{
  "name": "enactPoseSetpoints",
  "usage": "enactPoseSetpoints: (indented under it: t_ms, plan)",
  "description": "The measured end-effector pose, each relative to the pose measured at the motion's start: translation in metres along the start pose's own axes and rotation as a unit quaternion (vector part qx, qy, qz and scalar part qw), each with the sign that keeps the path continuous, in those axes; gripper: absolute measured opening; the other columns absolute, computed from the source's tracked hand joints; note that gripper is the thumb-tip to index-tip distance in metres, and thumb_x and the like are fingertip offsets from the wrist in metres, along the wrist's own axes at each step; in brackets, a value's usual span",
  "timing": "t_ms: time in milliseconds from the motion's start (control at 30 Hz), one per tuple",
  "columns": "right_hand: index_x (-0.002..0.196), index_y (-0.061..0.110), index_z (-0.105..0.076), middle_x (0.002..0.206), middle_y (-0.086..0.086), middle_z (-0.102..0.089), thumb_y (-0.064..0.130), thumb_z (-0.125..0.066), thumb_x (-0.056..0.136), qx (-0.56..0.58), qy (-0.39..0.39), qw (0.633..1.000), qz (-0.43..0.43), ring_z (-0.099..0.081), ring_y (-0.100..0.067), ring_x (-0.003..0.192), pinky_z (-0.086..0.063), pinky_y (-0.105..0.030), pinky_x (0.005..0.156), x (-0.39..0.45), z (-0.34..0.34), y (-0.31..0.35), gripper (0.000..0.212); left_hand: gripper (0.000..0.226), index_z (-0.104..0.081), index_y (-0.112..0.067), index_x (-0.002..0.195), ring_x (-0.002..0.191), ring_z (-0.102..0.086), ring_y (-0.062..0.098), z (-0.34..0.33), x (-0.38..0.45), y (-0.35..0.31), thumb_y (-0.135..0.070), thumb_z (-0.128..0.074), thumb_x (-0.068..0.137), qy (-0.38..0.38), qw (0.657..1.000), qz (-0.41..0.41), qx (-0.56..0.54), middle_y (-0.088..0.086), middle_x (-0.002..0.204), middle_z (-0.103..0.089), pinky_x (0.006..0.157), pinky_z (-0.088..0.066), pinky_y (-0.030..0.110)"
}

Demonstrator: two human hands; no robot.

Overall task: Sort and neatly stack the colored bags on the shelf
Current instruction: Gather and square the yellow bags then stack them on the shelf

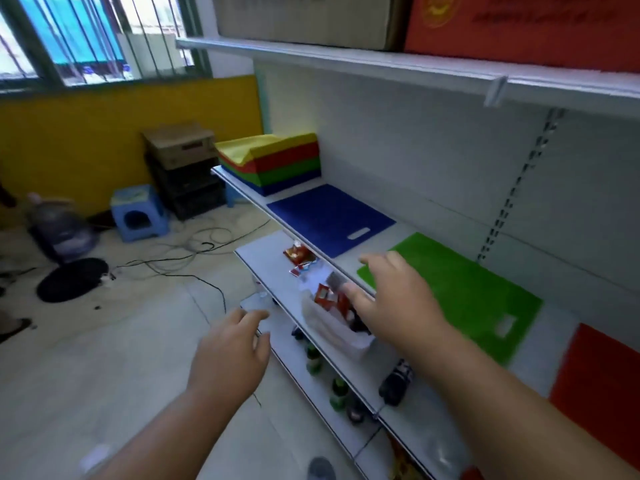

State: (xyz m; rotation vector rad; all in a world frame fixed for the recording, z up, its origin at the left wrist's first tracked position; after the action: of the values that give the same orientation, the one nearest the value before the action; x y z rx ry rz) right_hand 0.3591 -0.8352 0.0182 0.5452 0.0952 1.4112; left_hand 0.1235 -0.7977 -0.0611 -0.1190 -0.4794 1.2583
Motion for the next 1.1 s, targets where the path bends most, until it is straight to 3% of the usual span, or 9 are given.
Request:
enactPoseSetpoints:
  t_ms: [167,300,467,767,967,1100]
  plan:
    - [0.135,0.023,-0.046,0.121,-0.001,-0.05,0.047,-0.054,0.093,0.034,0.017,0.998,0.057,-0.054,-0.02,0.103,-0.05,-0.039,0.085,0.121,-0.051,0.061,0.049,0.038,-0.067,-0.027,0.113,0.082,-0.064,0.022,0.012,0.085,0.072,-0.039,-0.045,0.084,-0.012,0.999,0.049,0.021,-0.006,0.093,-0.061,0.068,-0.053,0.036]
    - [0.137,0.024,-0.045,0.121,0.001,-0.05,0.051,-0.052,0.093,0.026,0.026,0.995,0.092,-0.052,-0.018,0.103,-0.048,-0.035,0.083,0.209,-0.085,0.114,0.052,0.028,-0.068,-0.025,0.114,0.084,-0.064,0.021,0.025,0.145,0.134,-0.029,-0.062,0.087,-0.026,0.996,0.084,0.03,-0.006,0.094,-0.062,0.069,-0.052,0.034]
    - [0.134,0.023,-0.048,0.119,-0.001,-0.05,0.049,-0.053,0.092,0.004,0.015,0.995,0.102,-0.053,-0.019,0.101,-0.049,-0.037,0.084,0.297,-0.142,0.172,0.049,0.037,-0.067,-0.026,0.115,0.083,-0.063,0.021,0.015,0.216,0.219,-0.036,-0.05,0.084,-0.023,0.995,0.093,0.029,-0.006,0.096,-0.062,0.069,-0.052,0.035]
    - [0.133,0.021,-0.05,0.118,0.001,-0.052,0.048,-0.053,0.093,-0.059,-0.049,0.997,-0.026,-0.053,-0.016,0.1,-0.05,-0.033,0.079,0.41,-0.197,0.227,0.049,0.031,-0.064,-0.026,0.121,0.095,-0.063,0.021,0.011,0.404,0.334,-0.029,-0.061,0.09,0.008,0.999,-0.032,-0.017,-0.005,0.108,-0.063,0.074,-0.05,0.035]
    - [0.135,0.02,-0.048,0.126,0.0,-0.05,0.047,-0.051,0.094,-0.094,-0.078,0.984,-0.133,-0.054,-0.02,0.107,-0.05,-0.038,0.084,0.46,-0.195,0.206,0.049,0.029,-0.065,-0.027,0.119,0.088,-0.06,0.02,-0.013,0.513,0.332,-0.029,-0.06,0.091,0.033,0.991,-0.119,-0.045,-0.005,0.1,-0.061,0.067,-0.041,0.03]
    - [0.138,0.021,-0.044,0.132,0.001,-0.048,0.049,-0.047,0.096,-0.117,-0.072,0.974,-0.182,-0.052,-0.021,0.11,-0.049,-0.038,0.085,0.495,-0.204,0.182,0.051,0.031,-0.062,-0.025,0.123,0.093,-0.06,0.021,-0.045,0.572,0.32,-0.029,-0.057,0.093,0.061,0.983,-0.155,-0.071,-0.002,0.105,-0.06,0.073,-0.045,0.032]
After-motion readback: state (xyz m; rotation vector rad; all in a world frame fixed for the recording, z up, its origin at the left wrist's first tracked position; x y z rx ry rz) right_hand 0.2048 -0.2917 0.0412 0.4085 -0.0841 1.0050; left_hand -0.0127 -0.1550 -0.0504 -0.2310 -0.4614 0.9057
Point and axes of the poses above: each hand's wrist, its own x-axis towards the middle knuckle, its own z-axis out of the back of the hand, y = z × x, the point moved 4 cm from there along x, towards the middle knuckle
